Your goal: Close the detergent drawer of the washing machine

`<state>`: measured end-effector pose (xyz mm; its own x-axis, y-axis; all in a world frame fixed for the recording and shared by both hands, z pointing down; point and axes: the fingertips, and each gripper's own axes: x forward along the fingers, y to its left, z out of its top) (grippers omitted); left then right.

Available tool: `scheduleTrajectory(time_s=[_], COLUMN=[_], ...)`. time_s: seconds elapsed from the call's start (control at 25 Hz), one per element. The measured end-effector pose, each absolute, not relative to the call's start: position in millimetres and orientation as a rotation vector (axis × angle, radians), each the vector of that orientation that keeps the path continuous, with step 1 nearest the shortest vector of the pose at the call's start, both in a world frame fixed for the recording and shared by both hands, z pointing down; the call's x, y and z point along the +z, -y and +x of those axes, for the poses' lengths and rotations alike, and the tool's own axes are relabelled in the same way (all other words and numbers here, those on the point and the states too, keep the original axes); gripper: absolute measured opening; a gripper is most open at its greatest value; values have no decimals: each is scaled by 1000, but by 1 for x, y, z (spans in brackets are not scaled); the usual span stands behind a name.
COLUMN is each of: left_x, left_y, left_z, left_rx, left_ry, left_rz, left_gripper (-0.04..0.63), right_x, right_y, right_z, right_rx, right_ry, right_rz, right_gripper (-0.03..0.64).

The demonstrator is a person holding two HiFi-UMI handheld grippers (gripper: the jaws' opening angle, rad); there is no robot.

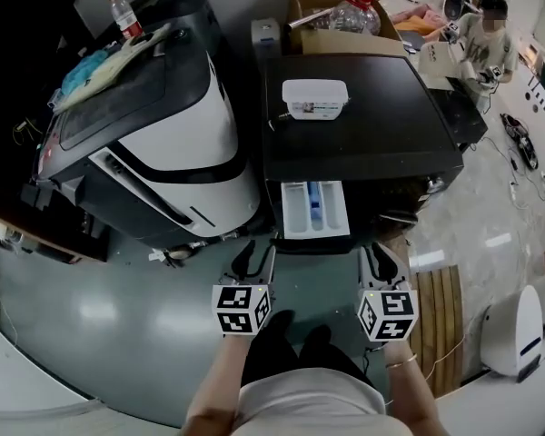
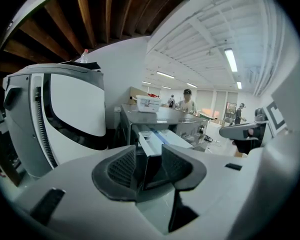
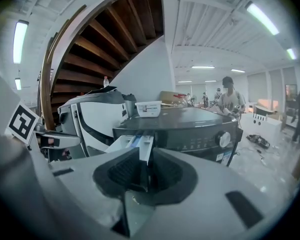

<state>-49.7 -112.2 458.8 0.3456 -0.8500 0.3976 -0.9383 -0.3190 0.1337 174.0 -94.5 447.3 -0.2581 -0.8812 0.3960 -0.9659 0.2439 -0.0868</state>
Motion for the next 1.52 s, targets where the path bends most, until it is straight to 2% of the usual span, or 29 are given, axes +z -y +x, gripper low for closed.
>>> scheduleTrajectory(time_s=[0.72,1.52], left_x=[503,545], left_y=[71,98], left_z=[-43,-46], left_rx=[384,428], left_ry=[1610,1548], left_rz=[2139,2108], left_gripper=[152,152], right_x=[494,534], right_y=[78,102], right_z=[164,162], right_rx=[525,579], right_ry=[2245,2161], right_rz=[1552,1561], right_gripper=[72,72])
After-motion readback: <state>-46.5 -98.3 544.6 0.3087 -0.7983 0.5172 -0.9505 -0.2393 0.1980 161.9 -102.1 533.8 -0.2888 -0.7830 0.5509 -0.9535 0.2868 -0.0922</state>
